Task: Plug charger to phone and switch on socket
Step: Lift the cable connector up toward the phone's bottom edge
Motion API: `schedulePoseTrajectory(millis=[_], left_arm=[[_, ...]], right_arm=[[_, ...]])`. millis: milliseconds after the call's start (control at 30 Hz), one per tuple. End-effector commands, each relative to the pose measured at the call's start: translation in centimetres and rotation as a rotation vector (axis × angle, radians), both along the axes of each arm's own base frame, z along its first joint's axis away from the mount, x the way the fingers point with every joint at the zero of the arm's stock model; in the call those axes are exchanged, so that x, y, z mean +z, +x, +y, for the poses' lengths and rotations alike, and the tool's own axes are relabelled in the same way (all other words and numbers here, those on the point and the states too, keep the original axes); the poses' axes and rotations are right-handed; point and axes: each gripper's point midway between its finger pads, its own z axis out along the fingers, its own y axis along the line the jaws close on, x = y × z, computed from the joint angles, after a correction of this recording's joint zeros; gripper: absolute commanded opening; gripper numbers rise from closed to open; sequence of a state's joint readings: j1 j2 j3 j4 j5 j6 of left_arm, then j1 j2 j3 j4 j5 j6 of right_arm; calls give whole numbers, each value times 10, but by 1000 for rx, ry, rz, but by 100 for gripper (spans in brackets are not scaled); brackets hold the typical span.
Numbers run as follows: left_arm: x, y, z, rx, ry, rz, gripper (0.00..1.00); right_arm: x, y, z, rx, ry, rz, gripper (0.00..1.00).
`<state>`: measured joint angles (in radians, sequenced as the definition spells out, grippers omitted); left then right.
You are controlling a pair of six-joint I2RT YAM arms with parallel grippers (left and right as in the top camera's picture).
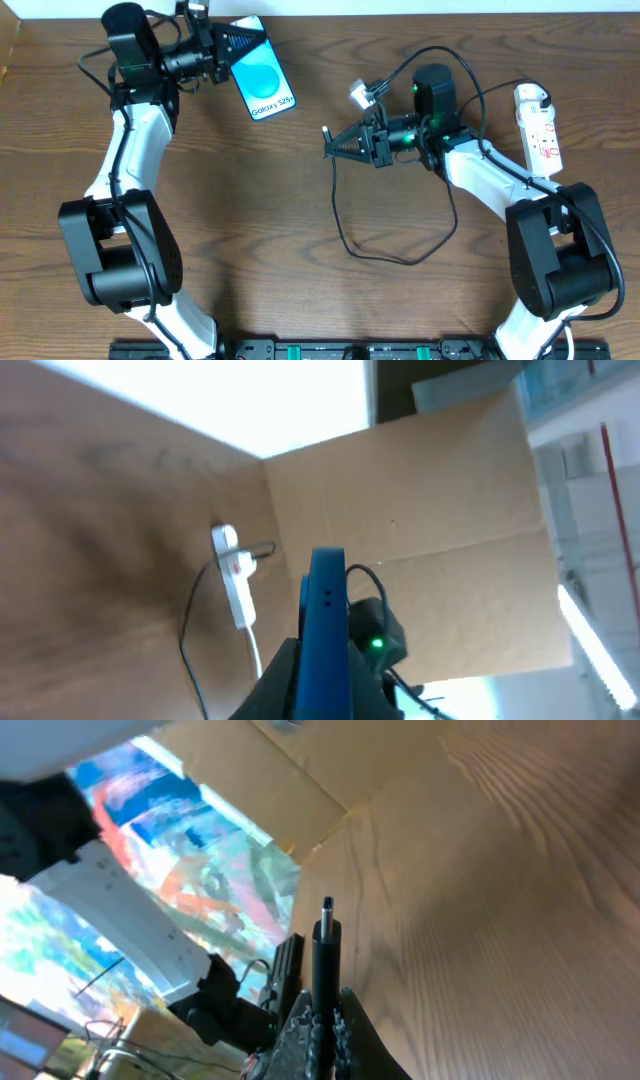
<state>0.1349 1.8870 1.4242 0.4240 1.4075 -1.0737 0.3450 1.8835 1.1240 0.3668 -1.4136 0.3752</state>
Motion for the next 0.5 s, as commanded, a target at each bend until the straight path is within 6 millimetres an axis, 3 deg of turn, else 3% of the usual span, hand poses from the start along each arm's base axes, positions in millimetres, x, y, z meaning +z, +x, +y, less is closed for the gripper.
schedulePoseTrajectory(millis=[0, 200, 467], left_arm=[[22, -6, -14, -34, 1, -100, 7], [49, -11, -38, -54, -14, -234, 7], [53, -5, -44, -19, -47, -186, 7]], right_arm=[[14, -3, -1, 47, 20, 58, 1], [35, 0, 0, 42, 48, 38, 1], [42, 0, 0, 45, 57, 31, 1]])
